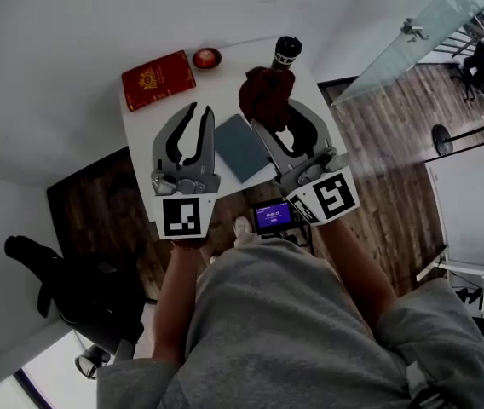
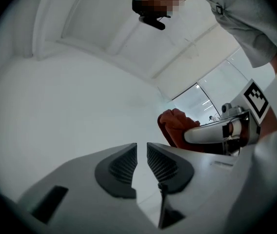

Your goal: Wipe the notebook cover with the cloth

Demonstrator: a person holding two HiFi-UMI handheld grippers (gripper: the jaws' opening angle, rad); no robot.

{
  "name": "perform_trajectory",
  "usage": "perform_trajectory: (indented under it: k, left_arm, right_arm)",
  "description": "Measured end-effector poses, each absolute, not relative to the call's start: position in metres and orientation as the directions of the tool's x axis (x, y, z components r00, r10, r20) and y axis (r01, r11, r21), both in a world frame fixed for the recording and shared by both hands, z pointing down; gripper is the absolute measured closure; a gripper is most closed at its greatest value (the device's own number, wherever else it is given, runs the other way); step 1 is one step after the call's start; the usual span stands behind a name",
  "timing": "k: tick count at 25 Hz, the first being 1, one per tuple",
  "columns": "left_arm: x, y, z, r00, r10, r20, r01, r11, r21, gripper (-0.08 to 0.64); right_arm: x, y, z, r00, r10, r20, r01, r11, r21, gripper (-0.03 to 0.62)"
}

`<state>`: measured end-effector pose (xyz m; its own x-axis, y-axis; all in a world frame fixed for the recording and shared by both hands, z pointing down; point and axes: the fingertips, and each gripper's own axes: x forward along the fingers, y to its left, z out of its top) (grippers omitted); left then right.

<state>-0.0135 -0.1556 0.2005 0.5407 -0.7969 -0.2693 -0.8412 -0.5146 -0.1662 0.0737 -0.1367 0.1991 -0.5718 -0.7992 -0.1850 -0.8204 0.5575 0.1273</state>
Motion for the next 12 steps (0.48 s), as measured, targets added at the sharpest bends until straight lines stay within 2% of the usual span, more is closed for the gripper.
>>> perform_trajectory:
  k: [6,12]
  left_arm:
    - [-0.010,-0.130,0.225,0.609,-0.767,-0.202,-0.789,-0.558,-0.259,0.509]
    - [-0.020,-0.118,0.234,0.576,-0.783,-0.235,-0.817,-0.542,-0.196,0.553]
  right_arm:
    - [0.074,-0.119,0.238,-0.546,-0.831,-0.106,-0.837,0.538,0.101,0.399]
    - [0.072,-0.101,0.256,-0.522,-0.851,-0.055,-0.851,0.515,0.107,0.399]
